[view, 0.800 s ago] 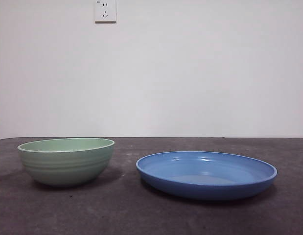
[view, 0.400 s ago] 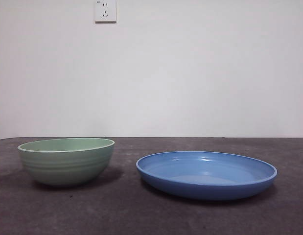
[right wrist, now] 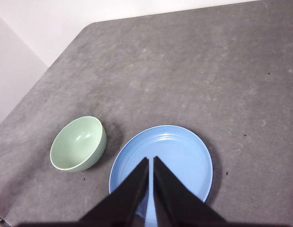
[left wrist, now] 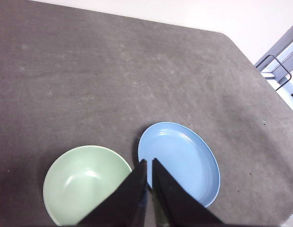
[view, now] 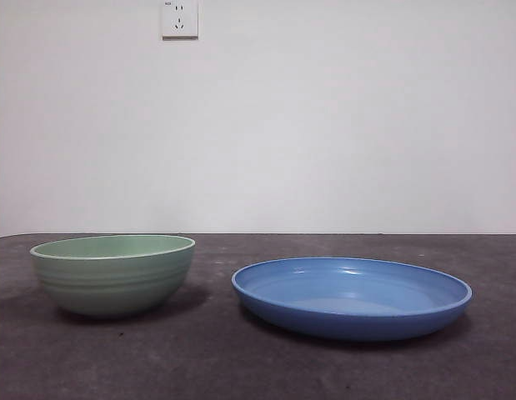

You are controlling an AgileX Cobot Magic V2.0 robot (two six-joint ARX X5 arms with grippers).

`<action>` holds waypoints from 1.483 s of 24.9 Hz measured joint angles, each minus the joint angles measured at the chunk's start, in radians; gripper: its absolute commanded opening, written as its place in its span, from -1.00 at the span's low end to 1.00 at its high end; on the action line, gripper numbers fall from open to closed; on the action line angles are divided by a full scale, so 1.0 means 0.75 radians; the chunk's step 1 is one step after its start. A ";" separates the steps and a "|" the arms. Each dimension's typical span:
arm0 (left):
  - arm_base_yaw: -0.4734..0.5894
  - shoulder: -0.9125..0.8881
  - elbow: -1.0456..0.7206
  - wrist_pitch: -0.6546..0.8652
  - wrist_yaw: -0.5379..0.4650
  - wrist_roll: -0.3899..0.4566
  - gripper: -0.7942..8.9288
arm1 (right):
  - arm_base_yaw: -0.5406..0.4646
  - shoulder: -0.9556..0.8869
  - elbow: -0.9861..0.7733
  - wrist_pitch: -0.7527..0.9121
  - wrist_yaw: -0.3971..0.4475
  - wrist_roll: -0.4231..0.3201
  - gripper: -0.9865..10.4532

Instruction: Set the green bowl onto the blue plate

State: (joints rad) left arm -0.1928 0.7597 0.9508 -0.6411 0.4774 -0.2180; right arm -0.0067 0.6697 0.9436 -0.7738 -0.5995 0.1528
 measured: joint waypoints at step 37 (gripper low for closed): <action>0.000 0.034 0.001 -0.192 -0.078 0.066 0.44 | 0.002 -0.002 0.000 -0.051 -0.018 0.001 0.18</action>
State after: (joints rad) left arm -0.1928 0.7849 0.9512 -0.7853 0.4187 -0.1688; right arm -0.0055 0.6682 0.9436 -0.8124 -0.6128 0.1532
